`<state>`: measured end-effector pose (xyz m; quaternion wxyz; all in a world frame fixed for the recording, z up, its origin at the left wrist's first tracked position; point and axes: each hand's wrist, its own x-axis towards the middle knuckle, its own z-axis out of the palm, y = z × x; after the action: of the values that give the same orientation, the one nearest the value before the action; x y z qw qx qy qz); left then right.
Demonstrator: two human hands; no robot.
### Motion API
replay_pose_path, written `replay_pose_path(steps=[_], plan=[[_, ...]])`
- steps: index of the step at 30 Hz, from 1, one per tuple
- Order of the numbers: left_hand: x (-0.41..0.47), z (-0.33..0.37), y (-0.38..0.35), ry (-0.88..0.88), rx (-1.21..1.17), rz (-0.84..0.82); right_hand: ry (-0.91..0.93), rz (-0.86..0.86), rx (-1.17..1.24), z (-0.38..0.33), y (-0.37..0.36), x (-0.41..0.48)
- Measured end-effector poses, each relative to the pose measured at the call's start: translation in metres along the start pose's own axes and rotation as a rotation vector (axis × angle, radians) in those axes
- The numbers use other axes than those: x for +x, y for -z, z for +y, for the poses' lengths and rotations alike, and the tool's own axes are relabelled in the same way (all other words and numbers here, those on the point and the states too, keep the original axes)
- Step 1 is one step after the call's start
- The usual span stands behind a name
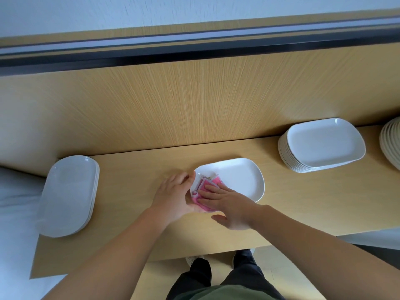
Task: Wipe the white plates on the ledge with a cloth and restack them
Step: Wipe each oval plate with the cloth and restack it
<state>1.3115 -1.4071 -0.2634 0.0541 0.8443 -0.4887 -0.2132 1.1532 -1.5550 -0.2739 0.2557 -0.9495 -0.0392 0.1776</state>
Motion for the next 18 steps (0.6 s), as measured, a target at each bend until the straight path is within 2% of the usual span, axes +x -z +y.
replay_pose_path(steps=[6,13,18], plan=[[-0.003,-0.003,-0.004,0.013,-0.008,0.008,0.076,0.057,0.051,0.018,0.004,-0.019],[-0.002,-0.002,-0.002,0.017,0.038,-0.004,0.063,0.067,0.077,0.034,0.019,-0.047],[0.000,-0.001,-0.002,-0.016,0.079,-0.003,-0.030,-0.059,0.002,0.038,0.048,-0.057]])
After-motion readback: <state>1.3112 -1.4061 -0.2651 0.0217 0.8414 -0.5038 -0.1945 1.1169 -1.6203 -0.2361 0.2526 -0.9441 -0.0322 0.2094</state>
